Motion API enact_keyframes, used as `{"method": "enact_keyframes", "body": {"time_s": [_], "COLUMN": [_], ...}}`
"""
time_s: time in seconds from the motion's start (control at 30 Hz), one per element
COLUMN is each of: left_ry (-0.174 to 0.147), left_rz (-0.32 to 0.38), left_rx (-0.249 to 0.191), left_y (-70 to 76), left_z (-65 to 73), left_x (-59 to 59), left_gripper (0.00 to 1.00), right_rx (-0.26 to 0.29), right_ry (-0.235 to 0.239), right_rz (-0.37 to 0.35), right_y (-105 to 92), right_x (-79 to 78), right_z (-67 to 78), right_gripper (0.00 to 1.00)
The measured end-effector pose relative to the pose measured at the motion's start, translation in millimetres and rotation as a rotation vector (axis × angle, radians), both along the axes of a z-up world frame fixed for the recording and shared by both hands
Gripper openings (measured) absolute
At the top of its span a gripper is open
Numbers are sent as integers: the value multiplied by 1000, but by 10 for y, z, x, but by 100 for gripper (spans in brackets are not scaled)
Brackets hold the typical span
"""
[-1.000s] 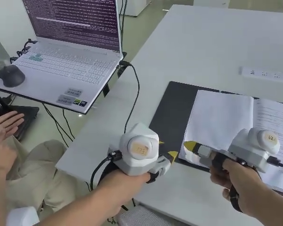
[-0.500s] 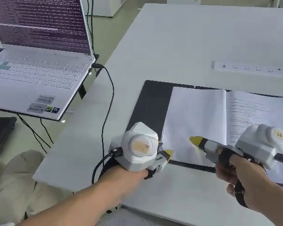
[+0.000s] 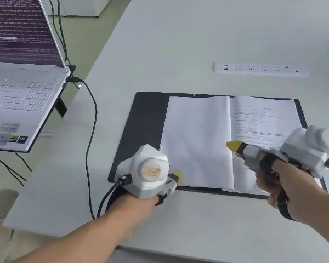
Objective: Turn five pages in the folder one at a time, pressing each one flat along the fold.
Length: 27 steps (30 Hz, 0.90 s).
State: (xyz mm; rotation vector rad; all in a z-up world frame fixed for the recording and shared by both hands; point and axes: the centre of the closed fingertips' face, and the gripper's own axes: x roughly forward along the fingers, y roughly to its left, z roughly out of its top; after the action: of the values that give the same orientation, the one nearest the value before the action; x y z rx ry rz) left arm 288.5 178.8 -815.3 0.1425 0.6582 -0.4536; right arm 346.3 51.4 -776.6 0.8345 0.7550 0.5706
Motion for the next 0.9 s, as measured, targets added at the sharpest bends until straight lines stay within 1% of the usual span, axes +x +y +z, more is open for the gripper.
{"method": "enact_keyframes", "body": {"time_s": [0.07, 0.13, 0.23, 0.27, 0.33, 0.47, 0.6, 0.63, 0.7, 0.8, 0.9], "left_ry": [3, -7, -15, -23, -22, -26, -35, -36, -37, -38, -36], "left_rz": [7, 5, 11, 5, 13, 5, 6, 5, 7, 5, 7], "left_rx": [0, 7, 1, 5, -4, 2, -1, 1, 1, 2, 3], "left_y": [7, 10, 14, 11, 23, 23, 25, 26, 28, 28, 29], "left_z": [-14, -20, -18, -22, -27, -29, -34, -35, -39, -40, -45], "left_x": [-5, -4, -11, -11, 0, 1, 4, 6, 10, 12, 15], "left_gripper": [17, 17, 17, 17, 17, 17, 17, 17, 17, 17, 17], "right_rx": [-2, -4, -6, -3, -5, -2, 7, 16, 15, 27, 37], "right_ry": [2, 9, 14, 15, 15, 15, 29, 37, 40, 46, 48], "right_rz": [-1, 2, 8, 11, 18, 28, 5, -5, -18, -35, -48], "right_y": [-38, -64, -67, -60, -36, 12, 9, 5, -9, -18, -13], "right_x": [49, 105, 188, 214, 286, 428, 583, 621, 672, 772, 839], "right_z": [-10, -37, -47, -44, -28, 5, -32, -42, -57, -76, -76], "right_gripper": [2, 1, 0, 0, 0, 0, 0, 0, 0, 0, 0]}}
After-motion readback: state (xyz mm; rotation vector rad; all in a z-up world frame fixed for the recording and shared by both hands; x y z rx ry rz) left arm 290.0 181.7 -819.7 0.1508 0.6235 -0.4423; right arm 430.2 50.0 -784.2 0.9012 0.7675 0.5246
